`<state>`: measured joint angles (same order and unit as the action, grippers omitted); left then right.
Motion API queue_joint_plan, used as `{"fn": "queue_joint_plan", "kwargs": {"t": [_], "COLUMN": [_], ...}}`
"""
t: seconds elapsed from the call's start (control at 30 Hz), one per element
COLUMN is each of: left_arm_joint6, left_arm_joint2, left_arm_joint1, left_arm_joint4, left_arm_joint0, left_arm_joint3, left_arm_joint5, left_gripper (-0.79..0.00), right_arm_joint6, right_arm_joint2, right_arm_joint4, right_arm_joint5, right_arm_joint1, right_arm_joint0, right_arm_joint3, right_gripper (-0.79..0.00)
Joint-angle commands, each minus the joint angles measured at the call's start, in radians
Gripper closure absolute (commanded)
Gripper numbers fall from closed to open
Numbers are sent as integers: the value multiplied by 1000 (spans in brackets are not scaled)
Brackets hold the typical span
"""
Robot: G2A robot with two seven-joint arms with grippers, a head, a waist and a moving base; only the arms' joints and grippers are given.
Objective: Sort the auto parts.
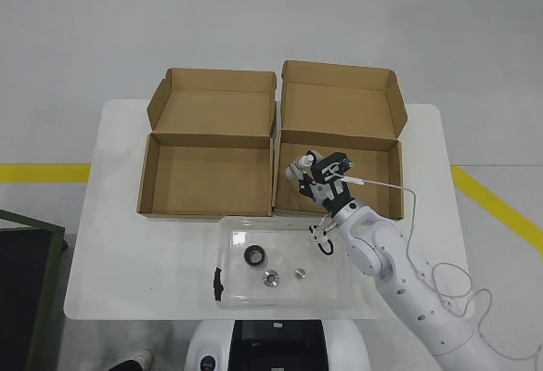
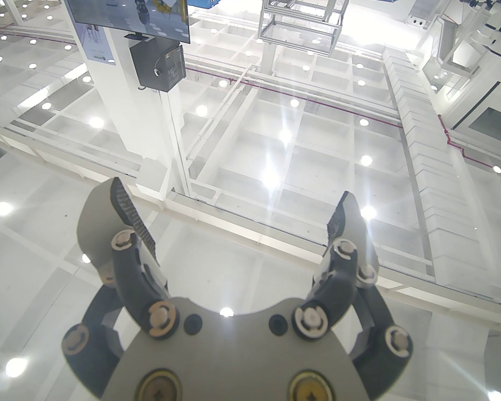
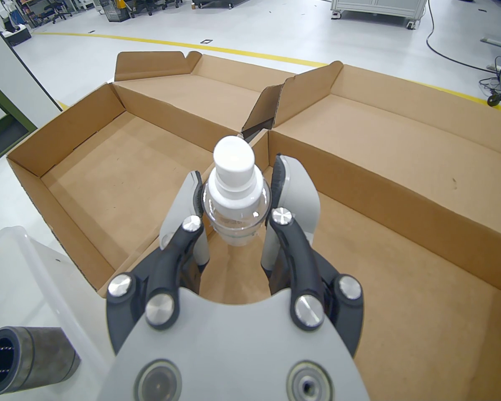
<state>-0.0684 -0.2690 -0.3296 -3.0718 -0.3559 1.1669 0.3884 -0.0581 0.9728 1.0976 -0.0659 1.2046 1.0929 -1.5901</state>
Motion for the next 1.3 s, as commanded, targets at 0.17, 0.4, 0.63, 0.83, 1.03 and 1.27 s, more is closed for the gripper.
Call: {"fn": "queue_joint_plan", "kwargs": {"t": [0.17, 0.4, 0.63, 0.83, 1.03, 1.27], "left_arm_joint6": [0, 0, 0, 0, 0, 0], "left_arm_joint2": [0, 0, 0, 0, 0, 0], "left_arm_joint1": [0, 0, 0, 0, 0, 0], "left_arm_joint4": [0, 0, 0, 0, 0, 0], "left_arm_joint0": [0, 0, 0, 0, 0, 0], "left_arm_joint3": [0, 0, 0, 0, 0, 0], "left_arm_joint5": [0, 0, 0, 0, 0, 0], "left_gripper": [-785, -785, 0, -671, -671, -671], "right_arm_joint6": [0, 0, 0, 0, 0, 0], "right_arm_joint2": [0, 0, 0, 0, 0, 0], "right_arm_joint4": [0, 0, 0, 0, 0, 0], "right_arm_joint5": [0, 0, 0, 0, 0, 0], "right_arm_joint1": [0, 0, 0, 0, 0, 0], "right_arm_joint0": [0, 0, 0, 0, 0, 0], "right_arm_joint3": [0, 0, 0, 0, 0, 0], "right_gripper": [0, 0, -785, -785, -785, -785]}}
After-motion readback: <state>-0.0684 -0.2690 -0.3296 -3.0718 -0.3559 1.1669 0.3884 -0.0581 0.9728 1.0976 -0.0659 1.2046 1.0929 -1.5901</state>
